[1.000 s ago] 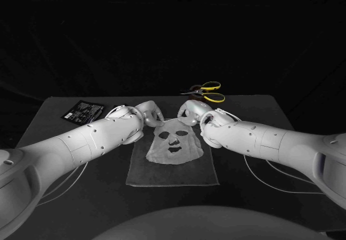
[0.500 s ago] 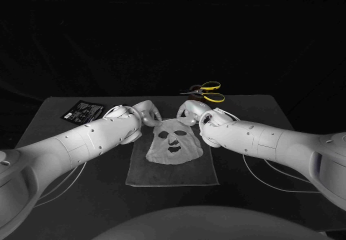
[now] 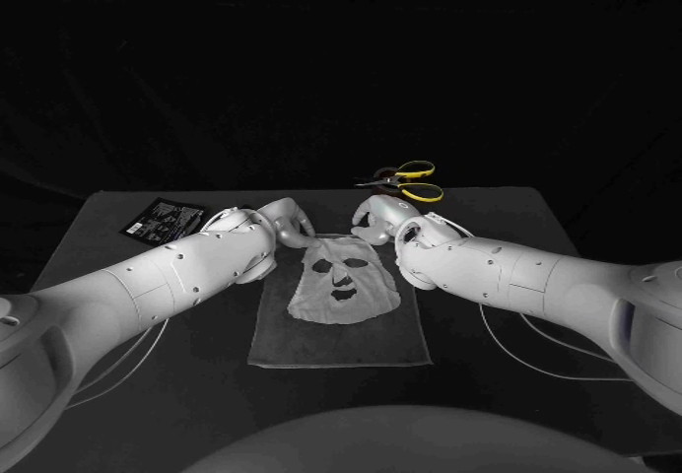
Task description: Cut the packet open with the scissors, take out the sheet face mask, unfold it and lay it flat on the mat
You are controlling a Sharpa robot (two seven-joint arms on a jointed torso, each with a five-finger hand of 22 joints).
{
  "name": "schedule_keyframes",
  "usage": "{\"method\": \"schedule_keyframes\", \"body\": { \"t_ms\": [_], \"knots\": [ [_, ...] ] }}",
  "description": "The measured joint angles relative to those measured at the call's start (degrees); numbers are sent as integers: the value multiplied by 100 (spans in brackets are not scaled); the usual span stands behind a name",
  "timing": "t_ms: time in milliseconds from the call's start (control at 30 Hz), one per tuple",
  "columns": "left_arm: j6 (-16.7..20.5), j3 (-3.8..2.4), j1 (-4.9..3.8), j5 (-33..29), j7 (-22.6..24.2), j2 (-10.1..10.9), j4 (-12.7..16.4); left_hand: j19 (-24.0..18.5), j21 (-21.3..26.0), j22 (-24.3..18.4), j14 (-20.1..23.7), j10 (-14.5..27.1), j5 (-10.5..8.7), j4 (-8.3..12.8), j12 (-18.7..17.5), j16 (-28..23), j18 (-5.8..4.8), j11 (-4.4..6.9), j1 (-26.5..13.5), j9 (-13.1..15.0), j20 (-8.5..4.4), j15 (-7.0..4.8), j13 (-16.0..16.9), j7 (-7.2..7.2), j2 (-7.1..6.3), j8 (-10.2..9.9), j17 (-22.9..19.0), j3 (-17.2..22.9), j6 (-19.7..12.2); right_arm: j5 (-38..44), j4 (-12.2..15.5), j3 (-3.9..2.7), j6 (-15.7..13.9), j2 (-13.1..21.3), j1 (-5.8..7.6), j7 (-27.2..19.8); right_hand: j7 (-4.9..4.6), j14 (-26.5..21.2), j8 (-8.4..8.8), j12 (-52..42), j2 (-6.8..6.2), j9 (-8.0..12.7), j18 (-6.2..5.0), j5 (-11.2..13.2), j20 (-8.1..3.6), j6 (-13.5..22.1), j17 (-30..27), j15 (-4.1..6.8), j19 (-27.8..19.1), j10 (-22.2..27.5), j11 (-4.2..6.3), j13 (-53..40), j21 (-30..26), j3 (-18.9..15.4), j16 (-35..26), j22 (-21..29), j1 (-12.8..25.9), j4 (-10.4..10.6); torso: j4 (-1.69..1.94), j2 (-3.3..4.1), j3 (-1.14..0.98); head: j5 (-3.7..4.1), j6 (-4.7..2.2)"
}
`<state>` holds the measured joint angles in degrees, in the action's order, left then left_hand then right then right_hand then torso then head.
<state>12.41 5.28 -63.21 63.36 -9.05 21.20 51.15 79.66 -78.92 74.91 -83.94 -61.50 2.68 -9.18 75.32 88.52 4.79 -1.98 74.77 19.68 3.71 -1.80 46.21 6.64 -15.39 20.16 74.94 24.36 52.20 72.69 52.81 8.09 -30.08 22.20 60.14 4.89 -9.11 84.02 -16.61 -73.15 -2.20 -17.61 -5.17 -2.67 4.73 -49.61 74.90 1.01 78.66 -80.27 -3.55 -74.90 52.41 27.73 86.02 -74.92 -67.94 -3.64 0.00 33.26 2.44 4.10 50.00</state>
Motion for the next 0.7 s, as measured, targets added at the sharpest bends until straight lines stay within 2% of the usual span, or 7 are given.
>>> {"method": "schedule_keyframes", "body": {
  "t_ms": [100, 300, 533, 567, 600, 633, 700],
  "knots": [
    [19, 0, 0, -15, -21, 8, -11, -1, 0, 1, 1, 21, 0, -88, 0, 0, -1, -21, 20, -11, 40, 60, -3, 41, 20, -113, 0, -179, -144, -3, 3, 0, -69, 20, 0, 40, -1, 0, 0, 0, 0, 5, 0, 0, 0, 1, 0, 0, 0, 14, -14, -3, 0, -16, 0, 2, 0, 16, -2, 0, 0, 0, 0],
    [112, -2, 0, -57, -25, 42, -23, -32, 4, 2, -10, 68, 0, -157, -32, -1, 0, -112, 185, -28, 112, 111, -40, 112, 182, -225, 0, -326, -278, -6, 96, 1, -189, 111, 0, 106, -1, -20, 0, 0, 30, 6, 0, 0, 0, 1, 2, -20, 0, 14, -14, -5, 0, -16, -10, 2, -30, 16, -2, 0, -3, 9, 0],
    [242, -26, -6, -141, 45, 311, 206, -190, 202, -67, -10, 226, 0, -71, -139, -29, 0, -121, 558, 10, 161, 112, -201, 93, 325, -205, 0, -203, -188, -71, 567, 3, -347, 432, 0, 93, 0, -21, 0, 0, 61, 6, 1, 0, 0, 1, 5, -20, 0, 14, -14, -5, 0, 26, -21, 0, -61, 7, -4, -1, -2, -9, 0],
    [257, -30, -12, -174, 74, 395, 301, -231, 245, -115, -10, 298, -1, -65, -187, -43, -1, -125, 596, 18, 144, 112, -281, 95, 363, -184, 0, -147, -167, -101, 683, 4, -375, 512, -1, 66, 3, -21, 0, 0, 74, 5, 2, 0, 0, -2, 5, -20, 0, 14, -14, -5, 0, 33, -21, 0, -74, 1, -3, -2, -2, -10, 0],
    [264, -34, -20, -202, 98, 463, 379, -304, 315, -203, -10, 483, 0, -69, -310, -83, 0, -127, 626, 32, 148, 112, -518, 88, 393, -183, 0, -85, -147, -126, 777, 4, -394, 577, -2, 38, 13, -21, 0, 0, 93, 3, 1, 0, 0, -12, 5, -21, 0, 14, -14, -5, 0, 44, -21, 0, -93, -10, -3, -2, -2, -11, 0],
    [268, -39, -29, -238, 126, 541, 472, -442, 461, -365, -10, 837, 0, -78, -562, -158, -1, -131, 661, 39, 143, 112, -972, 81, 381, -182, 0, -20, -140, -156, 885, 4, -413, 650, -5, -1, 24, -21, 0, 0, 93, 1, 3, 0, 0, -24, 5, -21, 0, 14, -14, -5, 0, 50, -21, -1, -93, -16, -3, -3, -2, -12, 0],
    [269, -54, -58, -336, 194, 727, 683, -645, 696, -617, -10, 1123, -1, -93, -852, -278, 54, -125, 681, 42, 145, 112, -1351, 81, 361, -182, 0, 106, -140, -229, 1133, 6, -459, 816, -16, -108, 31, -21, 0, -1, 106, -3, 5, 0, 0, -30, 5, -21, 0, 14, -14, -5, 4, 50, -22, -2, -106, -17, -2, -5, -3, -20, 0]
  ]
}}
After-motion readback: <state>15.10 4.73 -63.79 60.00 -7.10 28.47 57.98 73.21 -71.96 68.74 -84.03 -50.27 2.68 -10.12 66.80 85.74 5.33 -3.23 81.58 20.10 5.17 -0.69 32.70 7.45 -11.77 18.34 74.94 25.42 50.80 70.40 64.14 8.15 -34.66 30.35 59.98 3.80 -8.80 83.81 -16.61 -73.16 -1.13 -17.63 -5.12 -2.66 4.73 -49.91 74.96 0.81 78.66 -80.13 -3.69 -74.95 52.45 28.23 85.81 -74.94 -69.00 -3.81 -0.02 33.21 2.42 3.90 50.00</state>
